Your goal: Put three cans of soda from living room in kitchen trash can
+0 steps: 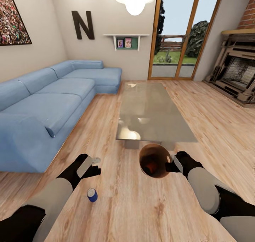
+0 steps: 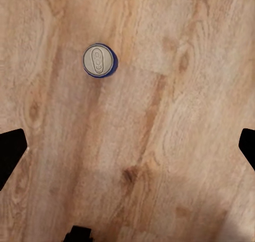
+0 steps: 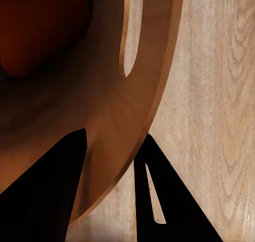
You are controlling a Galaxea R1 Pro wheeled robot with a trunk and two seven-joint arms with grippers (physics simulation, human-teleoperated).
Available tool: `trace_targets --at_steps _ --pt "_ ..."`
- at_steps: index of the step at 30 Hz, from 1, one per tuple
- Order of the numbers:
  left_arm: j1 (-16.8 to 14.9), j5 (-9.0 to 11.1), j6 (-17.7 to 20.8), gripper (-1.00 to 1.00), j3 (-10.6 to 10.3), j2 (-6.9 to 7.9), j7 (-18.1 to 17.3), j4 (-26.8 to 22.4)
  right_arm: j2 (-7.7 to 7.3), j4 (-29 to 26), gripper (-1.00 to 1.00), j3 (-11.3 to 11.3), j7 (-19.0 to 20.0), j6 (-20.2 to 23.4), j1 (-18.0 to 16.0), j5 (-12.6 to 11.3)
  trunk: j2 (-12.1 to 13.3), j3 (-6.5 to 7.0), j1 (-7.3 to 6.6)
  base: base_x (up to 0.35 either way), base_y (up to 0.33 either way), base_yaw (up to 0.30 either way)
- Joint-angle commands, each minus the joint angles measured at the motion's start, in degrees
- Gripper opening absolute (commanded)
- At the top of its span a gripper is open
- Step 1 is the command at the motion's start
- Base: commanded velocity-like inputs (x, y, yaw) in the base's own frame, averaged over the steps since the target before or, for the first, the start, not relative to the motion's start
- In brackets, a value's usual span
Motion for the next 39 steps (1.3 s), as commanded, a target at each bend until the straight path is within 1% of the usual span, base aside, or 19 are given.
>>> trace_targets --at_steps 1,5,9,17,28,39 --pt "0.0 0.0 0.0 1.00 -0.4 0.00 0.0 0.0 0.00 0.0 -1.00 -0.2 0.2 0.0 0.0 -0.8 0.0 0.09 0.00 0.000 0.254 -0.151" --pt "0.0 0.0 0.0 1.00 -1.6 0.00 0.0 0.0 -0.01 0.0 -1.00 -0.3 0.2 -0.1 0.0 -0.8 0.0 0.40 0.00 0.000 0.264 -0.152" --pt "0.0 0.1 0.0 1.00 -2.1 0.00 0.0 0.0 -0.01 0.0 -1.00 -0.3 0.2 0.0 0.0 -0.8 0.0 0.71 0.00 -0.031 0.259 -0.153" --pt "0.0 0.1 0.0 1.00 -2.2 0.00 -0.1 0.0 -0.01 0.0 -1.00 -0.3 0.2 -0.1 0.0 -0.8 0.0 1.34 0.00 -0.104 0.237 -0.153" --pt "0.0 0.1 0.0 1.00 -2.2 0.00 -0.1 0.0 -0.01 0.0 -1.00 -0.3 0.2 0.0 0.0 -0.8 0.0 2.15 0.00 -0.179 0.186 -0.147" --pt "0.0 0.1 0.0 1.00 -2.1 -0.01 0.0 -0.1 0.07 0.0 -1.00 -0.2 0.2 0.0 0.0 -0.8 0.0 2.30 0.00 -0.045 0.032 -0.030"
